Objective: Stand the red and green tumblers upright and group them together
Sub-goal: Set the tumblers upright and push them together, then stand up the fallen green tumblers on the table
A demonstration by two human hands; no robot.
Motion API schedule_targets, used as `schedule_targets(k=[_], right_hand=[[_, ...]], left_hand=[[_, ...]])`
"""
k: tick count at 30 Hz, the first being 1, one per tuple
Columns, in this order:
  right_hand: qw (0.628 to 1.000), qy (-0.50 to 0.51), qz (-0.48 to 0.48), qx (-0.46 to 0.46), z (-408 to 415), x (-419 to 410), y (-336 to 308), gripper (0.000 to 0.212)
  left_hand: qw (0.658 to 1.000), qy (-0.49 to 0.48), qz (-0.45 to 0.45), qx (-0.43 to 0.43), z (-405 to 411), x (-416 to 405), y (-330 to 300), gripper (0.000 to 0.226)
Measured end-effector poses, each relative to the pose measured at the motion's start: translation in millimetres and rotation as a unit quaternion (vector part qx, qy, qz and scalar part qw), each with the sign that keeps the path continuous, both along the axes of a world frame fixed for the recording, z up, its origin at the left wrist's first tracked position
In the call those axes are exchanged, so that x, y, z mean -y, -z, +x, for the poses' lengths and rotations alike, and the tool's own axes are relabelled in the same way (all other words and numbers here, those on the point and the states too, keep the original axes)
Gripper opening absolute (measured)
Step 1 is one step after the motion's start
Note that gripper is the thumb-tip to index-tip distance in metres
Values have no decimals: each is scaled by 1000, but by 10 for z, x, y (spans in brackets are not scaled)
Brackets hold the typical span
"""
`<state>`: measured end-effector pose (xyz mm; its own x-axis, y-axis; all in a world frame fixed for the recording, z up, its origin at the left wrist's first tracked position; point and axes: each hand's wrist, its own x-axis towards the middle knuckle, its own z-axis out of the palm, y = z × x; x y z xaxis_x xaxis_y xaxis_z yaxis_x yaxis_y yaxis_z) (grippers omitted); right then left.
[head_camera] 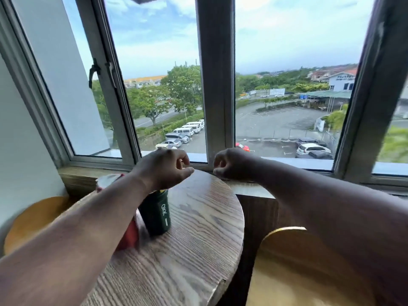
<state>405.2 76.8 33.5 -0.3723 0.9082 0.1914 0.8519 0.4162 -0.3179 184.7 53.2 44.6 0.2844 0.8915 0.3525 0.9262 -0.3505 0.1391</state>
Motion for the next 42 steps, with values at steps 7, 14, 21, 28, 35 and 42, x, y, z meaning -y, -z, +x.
schedule_targets(k=[7,14,21,28,35,42], right_hand=[[989,143,-19,16,710,698,6,21],[954,292,-55,29,1376,1627,145,23],[910,411,-59,12,2158,2719,212,16],[887,456,-56,46,3150,3533,116,11],[898,421,-100,77,4126,3905,152,32],[923,319,-193,94,4804,3920,437,93]], left_hand=[[989,127,-28,-67,878,2,-38,26],[957,267,-55,-96,1780,354,140,31],[922,366,-53,-117,2751,1077,307,33],[898,429,-61,-83,3851,1795,360,28],[893,440,-83,-42,4733,2189,698,31],[868,462,-182,30,5217,2283,1066,57]])
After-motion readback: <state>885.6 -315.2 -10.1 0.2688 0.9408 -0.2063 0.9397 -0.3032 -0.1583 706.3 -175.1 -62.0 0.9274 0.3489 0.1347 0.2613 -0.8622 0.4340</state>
